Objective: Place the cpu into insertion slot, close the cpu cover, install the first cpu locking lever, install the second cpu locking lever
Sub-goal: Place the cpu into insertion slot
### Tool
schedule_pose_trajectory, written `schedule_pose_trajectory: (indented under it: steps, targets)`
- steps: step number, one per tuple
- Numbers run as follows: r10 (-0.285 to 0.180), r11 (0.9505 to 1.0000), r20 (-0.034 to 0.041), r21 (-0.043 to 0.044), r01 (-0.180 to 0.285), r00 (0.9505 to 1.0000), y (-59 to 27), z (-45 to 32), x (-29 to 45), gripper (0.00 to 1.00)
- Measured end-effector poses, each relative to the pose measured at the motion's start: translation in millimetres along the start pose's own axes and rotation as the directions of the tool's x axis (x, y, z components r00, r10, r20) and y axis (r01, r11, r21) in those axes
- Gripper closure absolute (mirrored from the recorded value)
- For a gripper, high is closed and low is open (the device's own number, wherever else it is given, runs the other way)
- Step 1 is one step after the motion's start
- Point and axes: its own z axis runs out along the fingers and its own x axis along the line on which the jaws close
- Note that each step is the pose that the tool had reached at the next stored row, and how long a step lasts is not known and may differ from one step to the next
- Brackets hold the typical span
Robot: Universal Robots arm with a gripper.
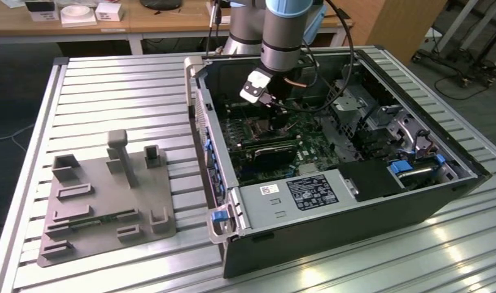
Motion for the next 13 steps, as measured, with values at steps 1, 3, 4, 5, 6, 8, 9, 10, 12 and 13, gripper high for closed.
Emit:
schedule_pose_trajectory:
  steps: [1,3,4,5,6,8,9,10,12,13]
  targets:
    - [0.0,1.0,0.0001,0.0,0.0,1.0,0.0,0.0,0.0,0.38]
    - [0.0,1.0,0.0001,0.0001,0.0,1.0,1.0,0.0,-0.1,0.38]
    - [0.0,1.0,0.0,0.0,0.0,1.0,1.7,0.1,-0.1,0.38]
    - [0.0,1.0,0.0,0.0,0.0,1.0,2.1,0.1,-0.1,0.38]
    - [0.0,1.0,0.0,0.0,0.0,1.0,2.3,0.1,-0.1,0.38]
    - [0.0,1.0,0.0,0.0,0.0,1.0,2.3,0.1,-0.1,0.38]
    - [0.0,1.0,0.0,0.0,0.0,1.0,2.3,0.1,-0.1,0.38]
    - [0.0,1.0,0.0,0.0,0.0,1.0,2.3,0.1,-0.1,0.38]
    - [-0.001,1.0,0.0003,0.0002,0.001,1.0,2.3,0.1,-0.1,0.4]
    - [-0.001,1.0,0.0002,0.0002,0.001,1.0,2.3,0.1,-0.1,0.46]
